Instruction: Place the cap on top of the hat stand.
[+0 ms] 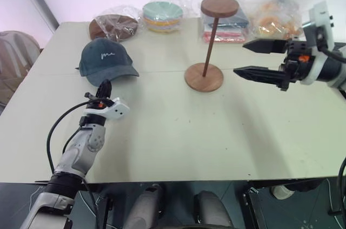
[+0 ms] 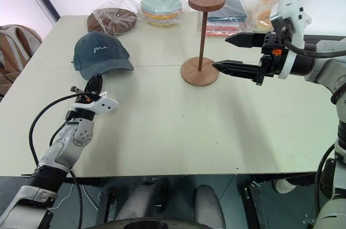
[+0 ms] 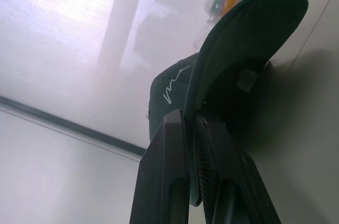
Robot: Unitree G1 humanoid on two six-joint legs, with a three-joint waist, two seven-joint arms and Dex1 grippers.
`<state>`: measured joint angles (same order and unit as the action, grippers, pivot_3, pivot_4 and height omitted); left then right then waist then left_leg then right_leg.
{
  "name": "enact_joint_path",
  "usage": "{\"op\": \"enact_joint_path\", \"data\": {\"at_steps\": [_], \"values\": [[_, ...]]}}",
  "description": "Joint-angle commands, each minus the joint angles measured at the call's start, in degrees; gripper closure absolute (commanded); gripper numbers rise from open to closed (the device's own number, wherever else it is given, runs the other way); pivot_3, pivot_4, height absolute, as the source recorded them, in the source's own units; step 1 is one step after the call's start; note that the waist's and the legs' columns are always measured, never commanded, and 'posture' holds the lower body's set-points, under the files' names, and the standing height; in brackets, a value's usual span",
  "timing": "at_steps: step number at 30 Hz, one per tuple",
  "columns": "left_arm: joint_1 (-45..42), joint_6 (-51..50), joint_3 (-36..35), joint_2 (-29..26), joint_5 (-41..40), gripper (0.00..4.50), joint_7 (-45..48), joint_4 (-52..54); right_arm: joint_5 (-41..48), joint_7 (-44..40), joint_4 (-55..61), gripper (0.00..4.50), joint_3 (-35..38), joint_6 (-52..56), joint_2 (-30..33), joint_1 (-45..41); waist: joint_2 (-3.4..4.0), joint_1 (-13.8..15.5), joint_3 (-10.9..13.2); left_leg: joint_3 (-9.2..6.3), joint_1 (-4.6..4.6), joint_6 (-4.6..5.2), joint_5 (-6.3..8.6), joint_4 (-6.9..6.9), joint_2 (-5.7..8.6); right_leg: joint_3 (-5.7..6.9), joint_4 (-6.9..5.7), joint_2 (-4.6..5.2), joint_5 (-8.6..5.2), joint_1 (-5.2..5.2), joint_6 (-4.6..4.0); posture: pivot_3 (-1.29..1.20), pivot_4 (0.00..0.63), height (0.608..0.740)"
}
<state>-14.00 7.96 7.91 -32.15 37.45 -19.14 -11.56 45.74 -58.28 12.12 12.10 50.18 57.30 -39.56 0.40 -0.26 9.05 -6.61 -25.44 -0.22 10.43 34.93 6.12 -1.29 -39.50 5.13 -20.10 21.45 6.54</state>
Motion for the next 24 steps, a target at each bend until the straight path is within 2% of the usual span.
{"op": "enact_joint_path", "data": {"at_steps": [1,13,24], "values": [[-0.29,0.14,-1.85,-0.44,-0.37,4.35,-0.16,0.0,0.07,-0.39,0.61,0.0,1.27,-1.11,0.69,-1.54,0.0,-0.01,0.0,0.0,0.0,0.0,0.0,0.0,0.0,0.0,0.0,0.0,0.0,0.0,0.0,0.0,0.15,0.74],[0.0,0.5,-2.18,-0.78,-0.65,4.35,-0.11,-1.31,0.19,-0.06,0.89,0.0,1.61,-1.0,0.84,-1.26,0.0,-0.03,0.0,0.0,0.0,0.0,0.0,0.0,0.0,0.0,0.0,0.0,0.0,0.0,0.0,0.0,0.15,0.74],[-2.24,0.07,-2.18,-1.24,1.37,4.35,0.9,4.86,0.16,-0.01,0.78,0.0,1.13,-0.96,0.51,-1.5,0.0,0.04,0.0,0.0,-0.01,0.0,0.0,0.0,0.0,0.0,0.0,0.0,0.0,0.0,0.0,0.0,0.15,0.74]]}}
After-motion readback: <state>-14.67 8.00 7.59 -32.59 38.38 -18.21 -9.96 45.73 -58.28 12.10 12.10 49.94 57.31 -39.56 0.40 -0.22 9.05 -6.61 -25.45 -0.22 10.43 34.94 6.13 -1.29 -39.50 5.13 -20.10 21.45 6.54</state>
